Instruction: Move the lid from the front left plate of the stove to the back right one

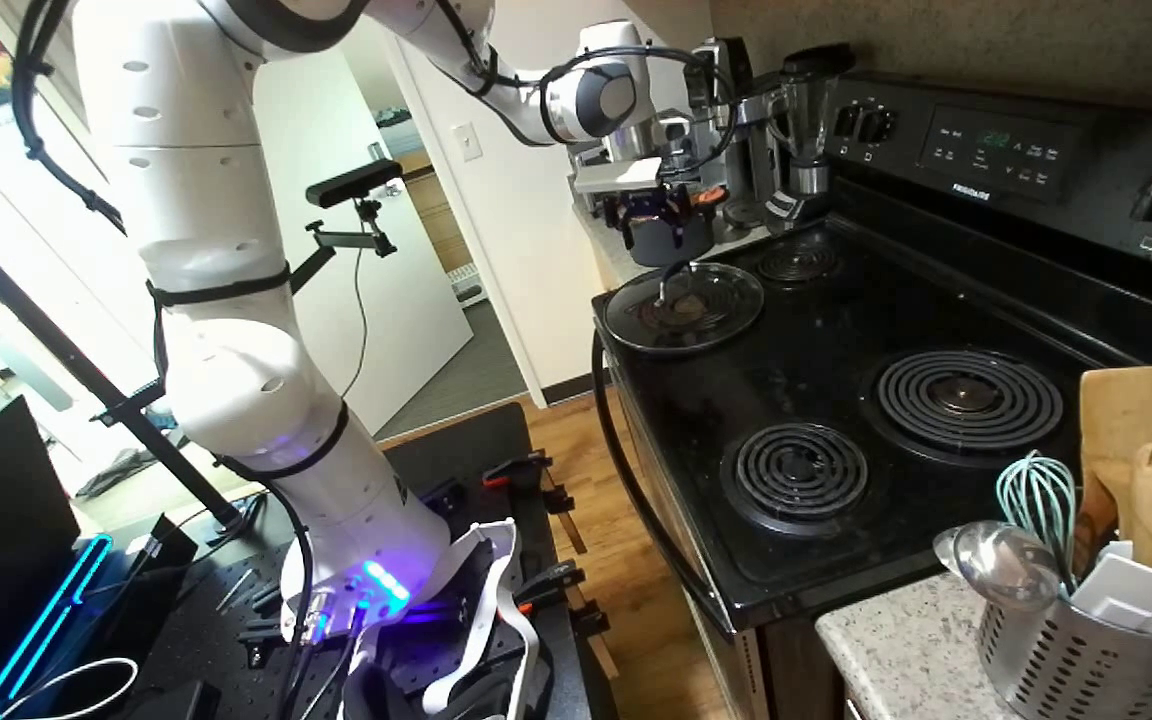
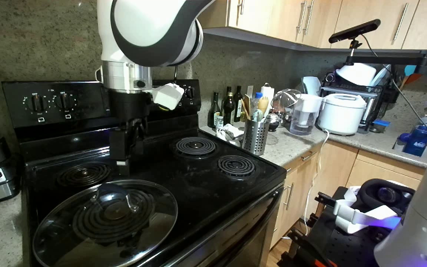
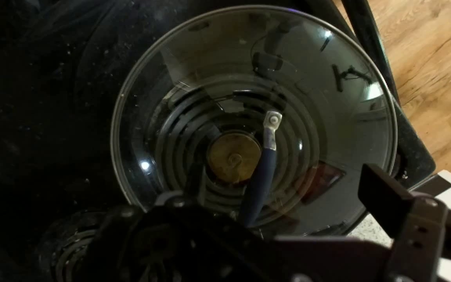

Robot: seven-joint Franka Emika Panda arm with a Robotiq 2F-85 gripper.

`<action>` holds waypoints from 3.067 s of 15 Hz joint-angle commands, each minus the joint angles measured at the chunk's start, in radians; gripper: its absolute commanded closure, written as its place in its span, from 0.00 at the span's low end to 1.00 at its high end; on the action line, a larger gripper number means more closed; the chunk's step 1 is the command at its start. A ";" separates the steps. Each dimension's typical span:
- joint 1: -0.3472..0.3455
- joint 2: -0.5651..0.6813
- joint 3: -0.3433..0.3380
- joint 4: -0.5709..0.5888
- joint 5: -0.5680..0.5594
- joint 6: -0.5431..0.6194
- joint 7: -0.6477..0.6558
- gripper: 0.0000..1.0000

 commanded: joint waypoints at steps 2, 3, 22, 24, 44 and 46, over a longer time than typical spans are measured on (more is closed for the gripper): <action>0.020 0.073 -0.010 0.073 -0.054 0.015 0.127 0.00; 0.020 0.088 -0.008 0.084 -0.054 0.011 0.137 0.00; 0.096 0.335 -0.028 0.359 -0.107 -0.069 0.140 0.00; 0.090 0.338 -0.027 0.363 -0.095 -0.056 0.145 0.00; 0.086 0.363 -0.045 0.332 -0.035 0.003 0.354 0.30; 0.086 0.360 -0.044 0.332 -0.028 0.012 0.355 0.40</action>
